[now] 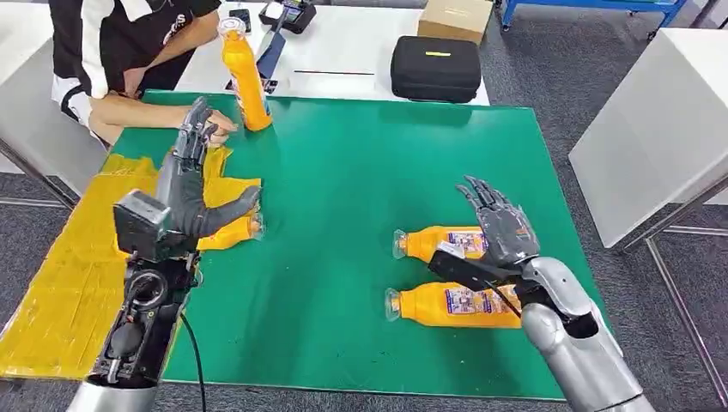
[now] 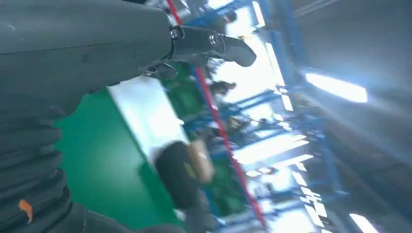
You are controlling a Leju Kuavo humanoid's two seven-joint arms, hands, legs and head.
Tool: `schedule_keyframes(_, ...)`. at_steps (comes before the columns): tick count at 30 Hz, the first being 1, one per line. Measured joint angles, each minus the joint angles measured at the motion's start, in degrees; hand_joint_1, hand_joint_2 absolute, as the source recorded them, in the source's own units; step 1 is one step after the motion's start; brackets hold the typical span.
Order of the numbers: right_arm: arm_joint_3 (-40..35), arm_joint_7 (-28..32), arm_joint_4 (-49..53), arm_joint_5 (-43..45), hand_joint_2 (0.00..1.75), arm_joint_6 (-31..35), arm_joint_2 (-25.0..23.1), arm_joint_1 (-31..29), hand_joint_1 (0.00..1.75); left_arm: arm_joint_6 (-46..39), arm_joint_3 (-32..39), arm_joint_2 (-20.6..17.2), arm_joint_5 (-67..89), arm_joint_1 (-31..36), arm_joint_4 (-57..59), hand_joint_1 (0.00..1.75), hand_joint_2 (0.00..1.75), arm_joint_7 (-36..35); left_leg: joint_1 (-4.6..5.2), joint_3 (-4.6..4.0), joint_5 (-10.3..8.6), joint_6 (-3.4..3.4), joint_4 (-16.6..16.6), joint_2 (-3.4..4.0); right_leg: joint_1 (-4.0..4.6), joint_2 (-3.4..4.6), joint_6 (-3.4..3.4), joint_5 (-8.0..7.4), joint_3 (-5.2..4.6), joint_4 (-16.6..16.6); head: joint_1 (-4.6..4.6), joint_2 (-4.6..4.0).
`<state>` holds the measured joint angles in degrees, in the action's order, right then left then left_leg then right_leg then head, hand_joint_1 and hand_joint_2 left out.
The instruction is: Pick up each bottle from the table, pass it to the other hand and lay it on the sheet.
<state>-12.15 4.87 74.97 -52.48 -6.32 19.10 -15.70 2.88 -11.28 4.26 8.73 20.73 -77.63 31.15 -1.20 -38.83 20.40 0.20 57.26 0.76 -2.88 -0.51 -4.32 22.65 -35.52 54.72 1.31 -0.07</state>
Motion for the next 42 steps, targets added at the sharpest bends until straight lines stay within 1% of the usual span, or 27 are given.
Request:
schedule_keyframes(3, 0.0, 0.1, -4.9, 0.1, 1.75, -0.2, 0.2, -1.8, 0.00, 1.3, -1.0, 0.0, -2.0, -1.0, -3.7, 0.00, 1.75, 0.3, 0.00, 0.00, 0.00, 0.00, 0.0, -0.01, 0.01, -0.01, 0.00, 0.00, 0.00, 0.0, 0.00, 0.00)
schedule_keyframes(8, 0.0, 0.2, -11.9, 0.1, 1.75, -0.8, 0.0, -4.4, 0.00, 5.8, -2.0, 0.0, -8.6, -2.1, -7.4, 0.00, 1.75, 0.8, -0.01, 0.00, -0.01, 0.00, 0.0, -0.01, 0.01, -0.01, 0.00, 0.00, 0.00, 0.0, 0.00, 0.00)
schedule_keyframes(16, -0.1, 0.0, -20.8, 0.4, 1.75, -1.4, -0.3, -8.4, 0.00, 12.6, -2.1, 0.0, -15.4, -2.6, -9.4, 0.00, 1.75, 1.2, 0.00, 0.00, -0.01, 0.01, 0.0, -0.01, 0.00, -0.01, 0.00, 0.00, 0.00, 0.0, 0.02, 0.00)
schedule_keyframes(21, 0.0, 0.2, -25.8, 1.2, 1.75, -1.6, -0.6, -10.9, 0.00, 14.4, -3.0, 0.0, -16.6, -2.6, -10.6, 0.00, 1.75, 1.4, 0.00, 0.00, -0.01, 0.01, 0.0, -0.01, 0.00, -0.01, -0.01, -0.01, -0.01, 0.0, 0.00, 0.00)
schedule_keyframes(27, 0.3, 1.5, -31.4, 1.8, 1.75, -4.0, -0.8, -13.2, 0.00, 18.6, -3.5, 0.2, -20.7, -2.6, -10.9, 0.00, 1.75, 2.4, 0.00, -0.01, -0.01, 0.01, 0.0, -0.01, 0.01, -0.01, -0.01, -0.01, -0.01, 0.0, 0.00, 0.00)
schedule_keyframes(33, 0.3, 3.0, -36.4, 3.4, 1.75, -6.9, -0.8, -15.1, 0.00, 19.9, -3.6, 0.2, -21.1, -2.7, -11.8, 0.00, 1.75, 3.0, 0.00, -0.01, -0.01, 0.01, 0.0, -0.01, 0.01, -0.01, -0.01, -0.01, -0.01, 0.0, 0.02, 0.00)
schedule_keyframes(38, 0.3, 3.4, -40.3, 4.3, 1.75, -7.5, -0.9, -16.9, 0.00, 20.4, -3.6, 0.2, -21.2, -2.7, -12.1, 0.00, 1.75, 3.3, 0.00, 0.00, -0.01, 0.01, 0.0, -0.01, 0.01, -0.01, -0.01, -0.01, 0.00, 0.0, 0.00, 0.00)
schedule_keyframes(39, 0.3, 3.4, -40.9, 4.5, 1.75, -7.5, -0.9, -17.1, 0.07, 20.3, -3.6, 0.2, -21.2, -2.8, -12.1, 0.00, 1.75, 3.4, 0.00, 0.00, -0.01, 0.01, 0.0, -0.01, 0.01, -0.01, -0.01, -0.01, 0.00, 0.0, 0.02, 0.00)
schedule_keyframes(40, 0.3, 3.4, -41.4, 4.6, 1.75, -7.5, -1.0, -17.3, 0.28, 20.2, -3.6, 0.2, -21.1, -3.0, -12.2, 0.00, 1.75, 3.4, 0.00, 0.00, -0.01, 0.01, 0.0, -0.01, 0.01, -0.02, -0.01, 0.00, 0.00, 0.0, 0.00, 0.00)
schedule_keyframes(41, 0.3, 3.4, -42.0, 4.7, 1.75, -7.5, -1.1, -17.5, 0.40, 20.2, -3.6, 0.2, -21.0, -3.3, -12.4, 0.00, 1.75, 3.4, 0.00, 0.00, -0.01, 0.01, 0.0, -0.01, 0.01, -0.01, -0.01, -0.01, 0.00, 0.0, 0.00, 0.00)
schedule_keyframes(42, 0.3, 3.4, -42.6, 4.9, 1.75, -7.5, -1.1, -17.7, 0.96, 20.2, -3.6, 0.2, -21.0, -3.6, -12.7, 0.00, 1.75, 3.4, 0.00, 0.00, -0.01, 0.01, 0.0, -0.01, 0.01, -0.01, -0.01, -0.01, 0.00, 0.0, 0.02, 0.00)
